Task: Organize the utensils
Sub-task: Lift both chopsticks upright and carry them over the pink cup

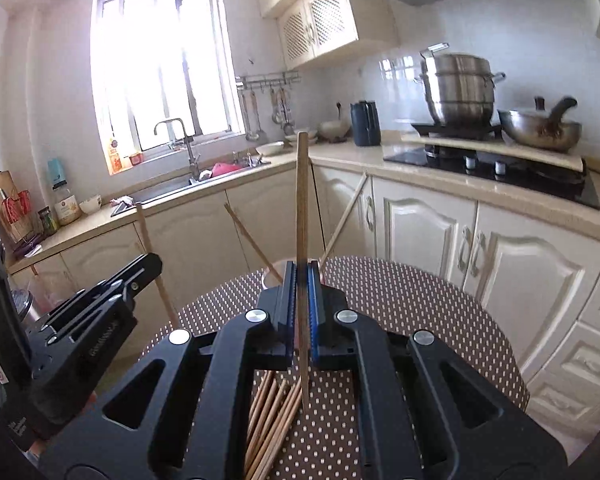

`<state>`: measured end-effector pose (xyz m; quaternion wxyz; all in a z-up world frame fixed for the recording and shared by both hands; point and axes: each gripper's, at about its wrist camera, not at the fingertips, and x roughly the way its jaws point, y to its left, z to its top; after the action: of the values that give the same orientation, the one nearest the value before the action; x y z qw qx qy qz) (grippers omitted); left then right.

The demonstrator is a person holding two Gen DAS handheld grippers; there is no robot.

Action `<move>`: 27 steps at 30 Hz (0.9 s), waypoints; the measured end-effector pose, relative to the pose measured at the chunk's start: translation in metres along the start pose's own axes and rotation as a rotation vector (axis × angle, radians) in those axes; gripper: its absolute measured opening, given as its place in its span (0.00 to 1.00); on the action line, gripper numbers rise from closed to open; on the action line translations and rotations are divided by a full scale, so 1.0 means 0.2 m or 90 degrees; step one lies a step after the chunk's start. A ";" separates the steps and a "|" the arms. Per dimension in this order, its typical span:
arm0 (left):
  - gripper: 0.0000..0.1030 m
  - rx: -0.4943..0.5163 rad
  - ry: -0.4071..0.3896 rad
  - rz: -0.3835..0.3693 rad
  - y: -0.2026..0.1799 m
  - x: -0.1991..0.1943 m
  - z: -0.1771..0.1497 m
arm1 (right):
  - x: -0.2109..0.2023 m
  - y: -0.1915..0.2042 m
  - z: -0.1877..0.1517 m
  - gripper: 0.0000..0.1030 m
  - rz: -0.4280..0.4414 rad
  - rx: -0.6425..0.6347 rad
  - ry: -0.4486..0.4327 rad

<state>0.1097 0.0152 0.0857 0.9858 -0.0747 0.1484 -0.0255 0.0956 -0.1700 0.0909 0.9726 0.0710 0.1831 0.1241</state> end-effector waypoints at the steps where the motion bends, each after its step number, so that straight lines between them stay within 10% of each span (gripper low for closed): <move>1: 0.05 0.002 -0.007 0.000 -0.01 0.01 0.02 | 0.01 0.00 0.02 0.05 0.000 -0.002 -0.005; 27: 0.06 -0.049 -0.114 -0.002 -0.06 0.47 0.36 | 0.38 -0.06 0.37 0.05 0.017 0.018 -0.076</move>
<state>0.2204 0.0058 0.1289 0.9915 -0.1147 0.0604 -0.0143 0.1952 -0.1672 0.1313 0.9790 0.0944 0.1254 0.1298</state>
